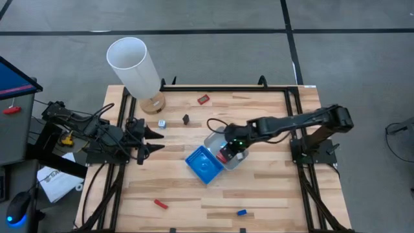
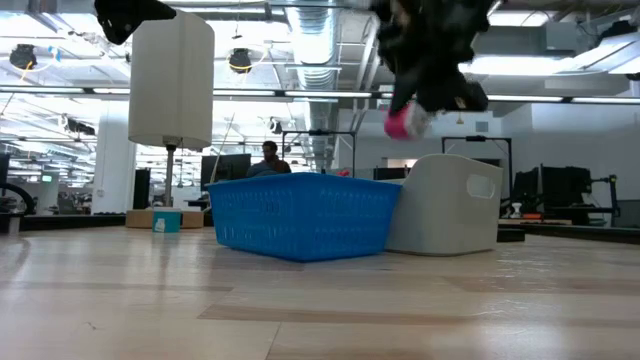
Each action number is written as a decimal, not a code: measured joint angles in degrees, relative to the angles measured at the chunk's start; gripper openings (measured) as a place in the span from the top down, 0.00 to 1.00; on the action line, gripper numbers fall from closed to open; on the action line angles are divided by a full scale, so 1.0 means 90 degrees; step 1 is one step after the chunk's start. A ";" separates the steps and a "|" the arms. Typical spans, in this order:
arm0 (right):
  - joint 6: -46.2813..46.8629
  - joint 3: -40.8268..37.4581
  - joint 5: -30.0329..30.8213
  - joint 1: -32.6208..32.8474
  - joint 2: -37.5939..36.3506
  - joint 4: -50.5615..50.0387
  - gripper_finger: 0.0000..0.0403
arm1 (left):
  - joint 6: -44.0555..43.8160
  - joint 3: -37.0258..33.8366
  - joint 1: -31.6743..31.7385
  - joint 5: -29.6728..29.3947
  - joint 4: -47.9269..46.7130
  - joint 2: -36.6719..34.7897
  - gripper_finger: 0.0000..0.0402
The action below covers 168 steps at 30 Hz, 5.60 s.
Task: Pick & Place Office items
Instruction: Put the pink charger adapter into the gray bin, then put the blue charger adapter into the gray bin
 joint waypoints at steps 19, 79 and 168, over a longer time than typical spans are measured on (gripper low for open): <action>-0.0318 0.0101 0.0051 -0.0368 0.0740 -0.0706 0.74 | -0.0062 -0.0001 0.0000 0.0308 0.0004 0.0000 0.48; -0.0649 0.0259 0.0272 -0.0393 0.0344 -0.0532 0.63 | -0.3567 -0.0001 0.0334 -0.0910 -0.3434 -0.0003 0.43; -0.0783 0.0252 0.1082 0.0027 -0.2378 0.1050 0.66 | -0.3983 -0.1429 0.2490 -0.0309 0.0841 0.3439 0.66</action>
